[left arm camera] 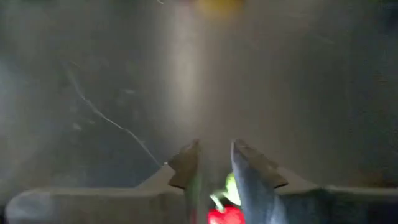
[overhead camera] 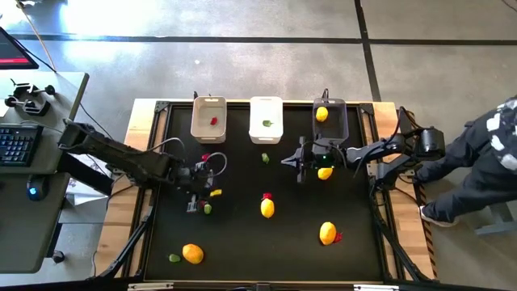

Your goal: Sort produce into baskets

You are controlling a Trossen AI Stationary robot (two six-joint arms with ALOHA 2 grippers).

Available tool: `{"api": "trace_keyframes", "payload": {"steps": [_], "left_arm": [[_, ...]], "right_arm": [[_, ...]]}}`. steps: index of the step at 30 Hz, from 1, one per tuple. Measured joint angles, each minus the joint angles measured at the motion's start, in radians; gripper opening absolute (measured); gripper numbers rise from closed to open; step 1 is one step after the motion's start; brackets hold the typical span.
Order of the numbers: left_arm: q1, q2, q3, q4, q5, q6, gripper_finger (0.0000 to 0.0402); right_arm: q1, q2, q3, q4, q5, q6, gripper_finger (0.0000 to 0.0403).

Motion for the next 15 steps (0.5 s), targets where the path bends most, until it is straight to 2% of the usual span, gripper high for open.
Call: {"api": "trace_keyframes", "payload": {"steps": [8, 15], "left_arm": [[-0.130, 0.000, 0.000, -0.151, 0.007, -0.225, 0.0162], [-0.178, 0.064, 0.000, -0.218, -0.020, -0.371, 0.0204]], "right_arm": [[0.000, 0.000, 0.000, -0.019, 0.000, -0.001, 0.0000], [0.000, 0.000, 0.000, -0.028, 0.001, -0.002, 0.0000]]}}
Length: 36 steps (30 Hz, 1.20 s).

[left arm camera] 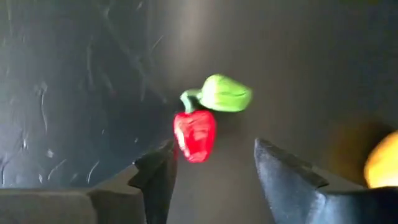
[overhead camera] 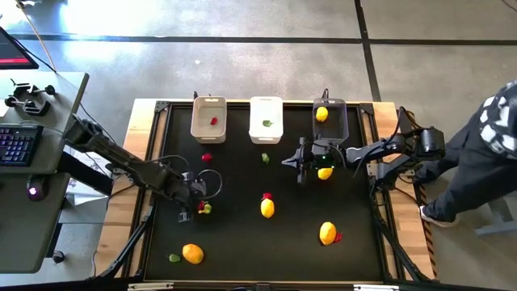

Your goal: Sort produce into baskets

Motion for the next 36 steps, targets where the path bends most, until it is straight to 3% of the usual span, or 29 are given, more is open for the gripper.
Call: {"api": "trace_keyframes", "payload": {"steps": [6, 15, 28, 36], "left_arm": [[0.000, 0.088, 0.000, -0.005, -0.002, -0.071, 0.0222], [0.000, 0.171, 0.000, 0.003, 0.013, -0.078, 0.0216], [0.006, 0.200, 0.000, 0.003, 0.000, -0.040, 0.0076], [0.035, 0.136, 0.000, -0.035, 0.004, -0.022, 0.0007]], "right_arm": [[0.000, 0.000, 0.000, -0.002, 0.000, -0.001, 0.0000], [0.000, 0.000, 0.000, -0.003, 0.000, -0.001, 0.0000], [0.000, 0.000, 0.000, -0.008, 0.000, -0.008, 0.0000], [0.000, 0.000, 0.000, -0.013, 0.000, -0.008, 0.0000]]}}
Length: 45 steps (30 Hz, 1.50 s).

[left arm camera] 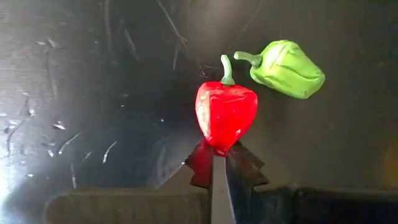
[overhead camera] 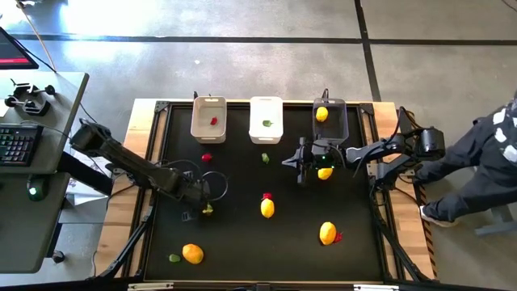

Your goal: Sort produce into baskets

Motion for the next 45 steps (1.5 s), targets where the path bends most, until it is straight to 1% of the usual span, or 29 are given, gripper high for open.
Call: {"api": "trace_keyframes", "payload": {"steps": [7, 11, 13, 16, 19, 23, 29, 34, 41, 45], "left_arm": [[0.023, -0.110, 0.000, -0.020, -0.005, 0.001, 0.0002], [0.080, -0.181, 0.000, -0.022, -0.046, 0.003, 0.0001], [0.134, -0.213, 0.000, -0.022, -0.076, 0.000, 0.0001], [0.246, -0.256, 0.000, -0.018, -0.108, 0.025, 0.0001], [0.367, -0.282, 0.023, -0.017, -0.129, 0.121, 0.0001], [0.531, -0.284, 0.106, -0.012, -0.146, 0.279, 0.0001], [0.767, -0.218, 0.229, -0.012, -0.151, 0.469, 0.0001], [0.922, -0.113, 0.282, -0.014, -0.114, 0.574, 0.0001], [1.035, 0.056, 0.310, 0.027, -0.116, 0.649, 0.0001], [1.092, 0.138, 0.332, 0.031, -0.124, 0.663, 0.0001]], "right_arm": [[0.000, 0.000, 0.000, -0.001, 0.000, 0.000, 0.0000], [0.000, 0.000, 0.000, -0.001, 0.000, 0.000, 0.0000], [0.000, 0.000, 0.000, -0.001, 0.000, 0.000, 0.0000], [0.000, 0.000, 0.000, -0.001, 0.000, 0.000, 0.0000], [0.000, 0.000, 0.000, -0.001, 0.000, 0.000, 0.0000], [0.000, 0.000, 0.000, -0.001, 0.000, 0.000, 0.0000], [0.000, 0.000, 0.000, -0.002, 0.000, 0.000, 0.0000], [0.000, 0.000, 0.000, -0.006, 0.000, 0.000, 0.0000], [0.000, 0.000, 0.000, -0.009, 0.000, -0.007, 0.0000], [0.000, 0.000, 0.000, -0.009, 0.000, -0.007, 0.0000]]}}
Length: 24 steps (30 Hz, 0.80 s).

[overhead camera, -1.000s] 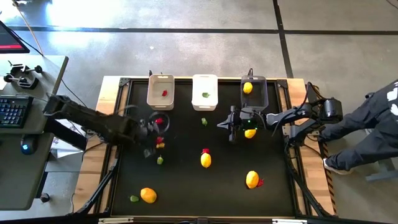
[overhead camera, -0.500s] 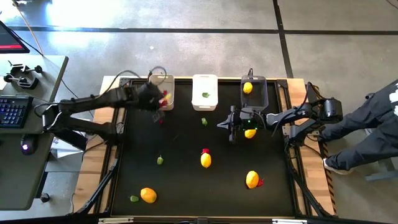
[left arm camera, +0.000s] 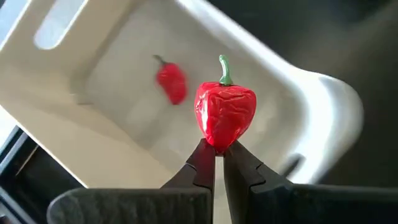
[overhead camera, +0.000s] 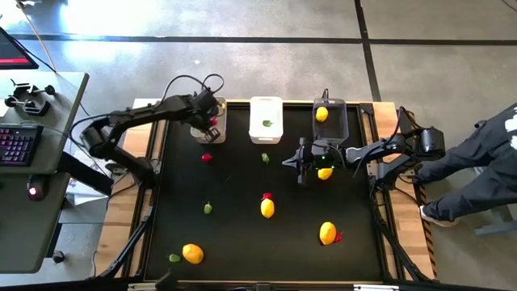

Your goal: Sort produce into baskets

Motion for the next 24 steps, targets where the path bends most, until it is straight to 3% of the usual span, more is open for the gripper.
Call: {"api": "trace_keyframes", "payload": {"steps": [7, 13, 24], "left_arm": [[0.077, 0.106, 0.058, 0.012, -0.031, 0.026, 0.0006], [0.108, 0.161, 0.086, 0.015, -0.046, 0.037, 0.0044], [0.075, 0.105, 0.078, 0.096, -0.042, 0.071, 0.0110]], "right_arm": [[0.000, 0.000, 0.000, -0.001, 0.000, 0.000, 0.0000], [0.000, 0.000, 0.000, -0.013, 0.000, 0.000, 0.0000], [0.000, 0.000, 0.000, -0.014, 0.000, -0.001, 0.0000]]}}
